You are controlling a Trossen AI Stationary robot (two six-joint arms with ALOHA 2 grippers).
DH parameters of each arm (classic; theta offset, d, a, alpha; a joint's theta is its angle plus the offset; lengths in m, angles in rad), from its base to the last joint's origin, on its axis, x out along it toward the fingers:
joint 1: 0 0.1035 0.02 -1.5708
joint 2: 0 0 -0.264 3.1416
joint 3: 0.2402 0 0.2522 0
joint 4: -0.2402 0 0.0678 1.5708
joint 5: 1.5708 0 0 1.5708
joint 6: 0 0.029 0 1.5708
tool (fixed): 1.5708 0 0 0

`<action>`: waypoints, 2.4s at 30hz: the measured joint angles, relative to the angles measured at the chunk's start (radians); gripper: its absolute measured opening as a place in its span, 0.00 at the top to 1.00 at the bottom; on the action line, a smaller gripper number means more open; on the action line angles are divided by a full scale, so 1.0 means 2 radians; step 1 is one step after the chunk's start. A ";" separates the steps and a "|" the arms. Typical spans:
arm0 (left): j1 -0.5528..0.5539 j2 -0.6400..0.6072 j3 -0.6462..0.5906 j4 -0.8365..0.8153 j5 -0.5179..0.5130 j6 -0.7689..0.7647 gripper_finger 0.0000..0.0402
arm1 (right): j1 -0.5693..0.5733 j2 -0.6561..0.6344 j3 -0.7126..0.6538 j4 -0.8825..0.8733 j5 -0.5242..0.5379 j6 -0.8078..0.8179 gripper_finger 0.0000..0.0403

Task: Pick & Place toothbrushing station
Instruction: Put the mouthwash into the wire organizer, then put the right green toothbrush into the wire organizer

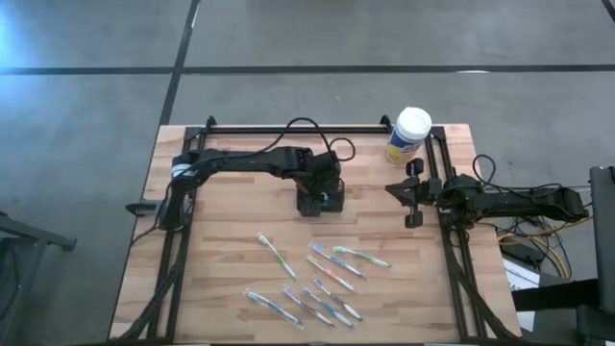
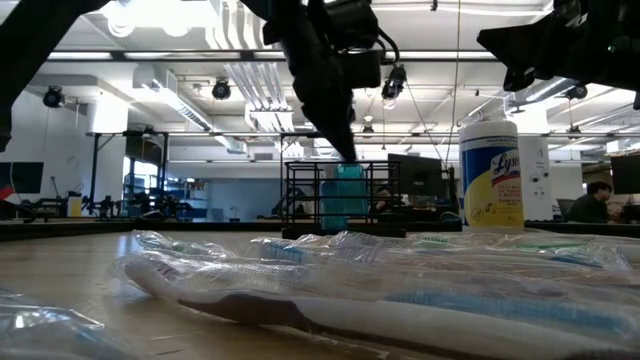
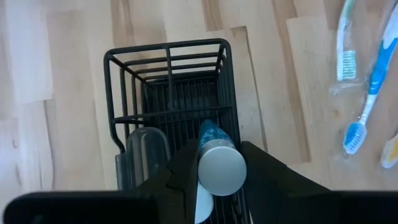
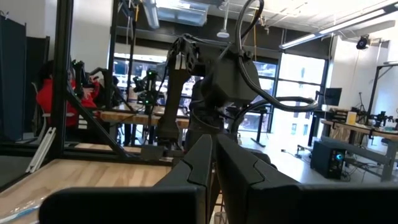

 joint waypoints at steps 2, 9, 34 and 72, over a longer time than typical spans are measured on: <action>0.000 0.002 0.000 0.002 0.000 0.000 0.76 | 0.000 0.000 0.000 0.000 0.000 0.000 0.96; 0.000 0.003 0.000 0.010 0.001 0.006 0.76 | 0.000 0.000 0.000 0.000 0.000 0.000 0.96; -0.014 0.008 0.047 -0.024 -0.033 0.057 0.76 | 0.000 0.000 0.000 0.000 0.000 0.000 0.96; -0.013 0.021 0.129 -0.116 -0.035 0.060 0.60 | 0.000 0.000 0.000 0.000 0.000 0.000 0.96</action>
